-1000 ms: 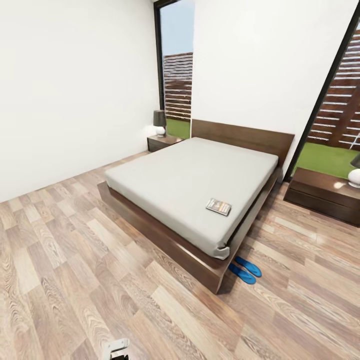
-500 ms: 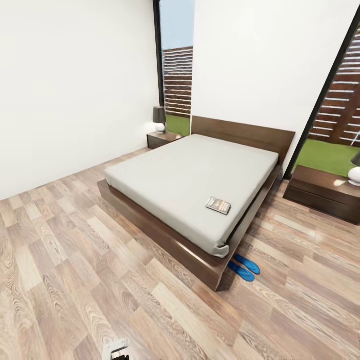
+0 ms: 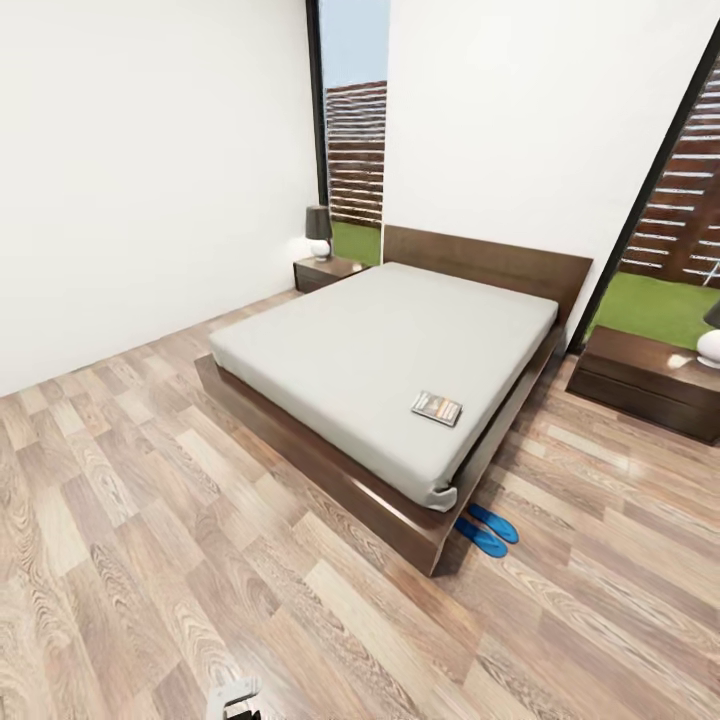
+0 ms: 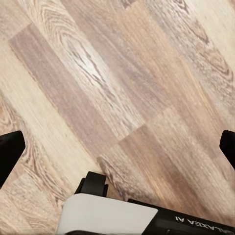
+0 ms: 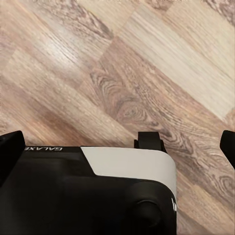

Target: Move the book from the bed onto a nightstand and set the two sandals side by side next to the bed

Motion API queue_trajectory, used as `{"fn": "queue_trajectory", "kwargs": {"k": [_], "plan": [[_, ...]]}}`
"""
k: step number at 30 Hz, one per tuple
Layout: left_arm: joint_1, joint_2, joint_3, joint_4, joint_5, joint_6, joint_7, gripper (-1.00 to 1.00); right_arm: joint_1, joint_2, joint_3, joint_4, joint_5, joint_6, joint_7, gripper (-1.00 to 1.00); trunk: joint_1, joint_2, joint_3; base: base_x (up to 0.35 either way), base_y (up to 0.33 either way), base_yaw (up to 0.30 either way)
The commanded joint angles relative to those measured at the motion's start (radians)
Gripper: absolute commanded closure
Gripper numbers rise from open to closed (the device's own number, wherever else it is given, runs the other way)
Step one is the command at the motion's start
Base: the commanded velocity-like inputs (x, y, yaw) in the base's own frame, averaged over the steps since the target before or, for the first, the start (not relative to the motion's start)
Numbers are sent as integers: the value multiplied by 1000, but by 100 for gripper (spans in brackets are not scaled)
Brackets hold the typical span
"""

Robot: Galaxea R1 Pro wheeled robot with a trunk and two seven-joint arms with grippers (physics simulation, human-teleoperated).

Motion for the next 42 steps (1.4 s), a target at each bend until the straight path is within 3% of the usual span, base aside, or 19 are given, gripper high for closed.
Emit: {"fn": "queue_trajectory", "kwargs": {"k": [1,10,24,25,26,28,33,38,42], "plan": [[-1,0,-9,1,8,-3,4,-100,-1,0,-9,4,10,-11,1,-100,-4,7,1,0,0,0],[-1,1,-6,1,10,-3,1,-100,-1,-3,-9,4,8,-15,1,-100,-38,70,15,0,0,-13],[-1,0,-7,2,11,-2,-5,-100,-1,0,-9,4,9,-14,1,-100,-92,168,49,0,0,-240],[-1,0,-6,2,11,-2,-11,-100,-1,0,-9,4,9,-14,1,-100,-96,175,51,0,0,-259],[-1,2,-7,2,11,-1,-75,-100,-1,-2,-9,4,8,-15,1,-100,-100,182,54,0,0,-260],[-1,6,-7,2,12,-1,-123,-100,-1,-3,-9,4,8,-15,1,-100,-107,196,58,0,0,-260],[-1,12,-7,3,14,7,-176,-100,-1,-3,-9,4,7,-18,1,-100,-127,231,71,0,0,-260],[-1,22,-8,3,13,12,-134,-100,-1,-4,-9,4,8,-18,1,-100,-146,266,83,0,0,-260],[-1,40,-9,4,11,29,-43,-100,-1,-5,-9,4,9,-17,1,-100,-161,294,93,0,0,-260]]}}
